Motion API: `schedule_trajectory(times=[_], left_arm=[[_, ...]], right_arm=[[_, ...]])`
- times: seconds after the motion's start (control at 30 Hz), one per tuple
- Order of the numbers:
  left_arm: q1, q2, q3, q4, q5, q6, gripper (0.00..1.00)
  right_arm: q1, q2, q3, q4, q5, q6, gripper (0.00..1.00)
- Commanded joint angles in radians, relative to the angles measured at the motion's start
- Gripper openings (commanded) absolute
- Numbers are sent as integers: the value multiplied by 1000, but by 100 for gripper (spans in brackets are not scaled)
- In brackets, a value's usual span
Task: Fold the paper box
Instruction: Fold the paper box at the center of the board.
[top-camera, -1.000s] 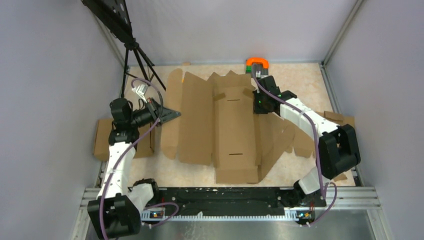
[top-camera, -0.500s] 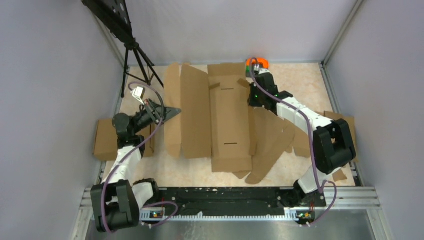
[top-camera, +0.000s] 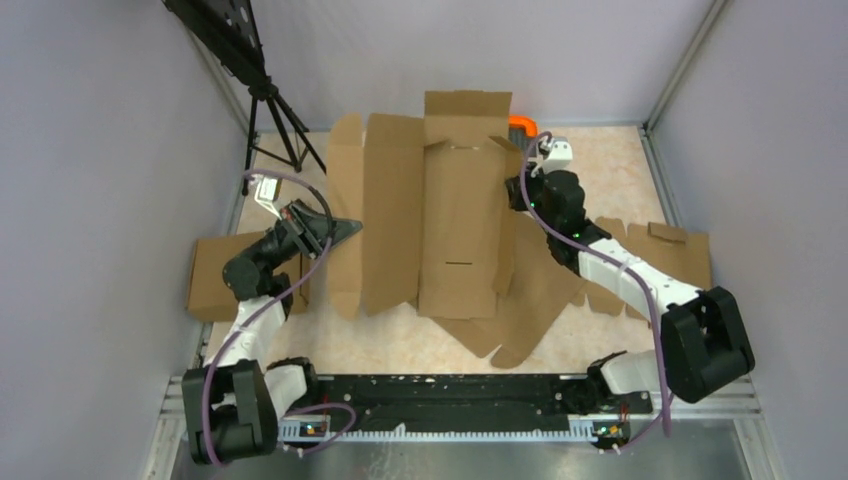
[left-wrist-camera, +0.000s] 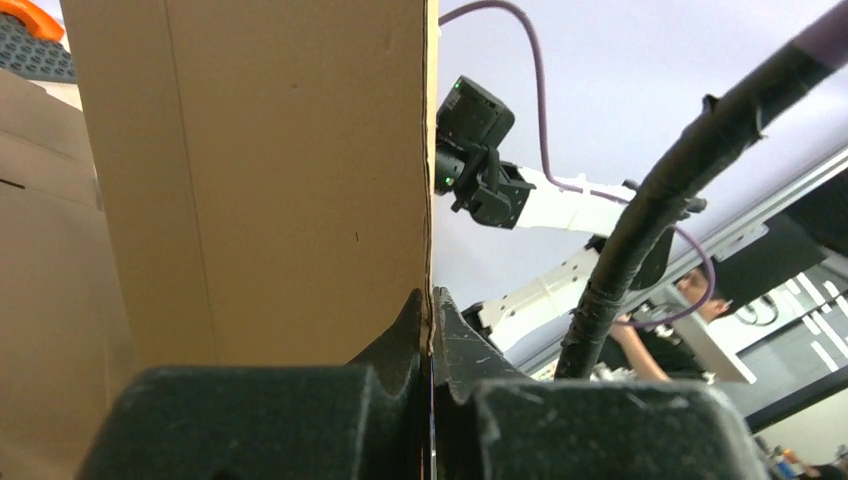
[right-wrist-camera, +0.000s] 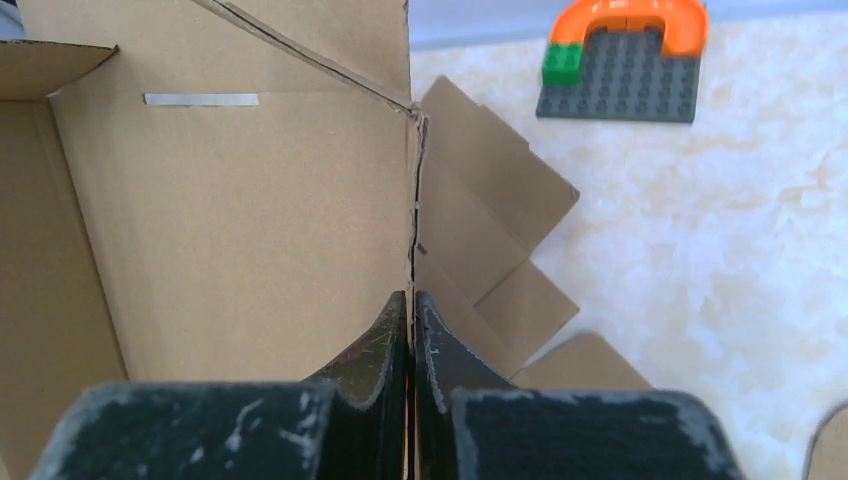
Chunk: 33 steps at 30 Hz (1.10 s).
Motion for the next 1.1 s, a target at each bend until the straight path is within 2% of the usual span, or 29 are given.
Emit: schedule_trajectory(times=[0.0,0.1,0.23,0.33,0.43,0.63,0.77,0.83,0.93,1.07], left_arm=[[-25,-90,-74,23,-10,195,0],[-28,-134,-119,19,-35,271,0],[-37,-136,-151,144,-48,247,0],[-65,-119,-162,210,-41,253,0],[-89,-119,-168,208,-34,292,0],[-93,-136,-192,73,-37,385,0],[-94,-200,-199,-174,-32,514,0],[-94,-250,-184,-408,-32,642,0],[-97,-335,-129,-865,-79,899,0],[-107,-396,-108,-1031,-146,984,2]], right_arm=[[6,-45,-57,269,-5,-70,0],[18,-64,-107,371,-2,-108,0],[38,-85,-161,470,29,-172,0],[40,-105,-234,623,17,-206,0],[49,-126,-290,769,-2,-251,0],[52,-122,-334,813,-7,-285,0],[63,-105,-407,907,-1,-340,0],[67,-104,-431,917,4,-353,0],[69,-105,-461,921,-7,-354,0],[74,-86,-498,983,-9,-368,0]])
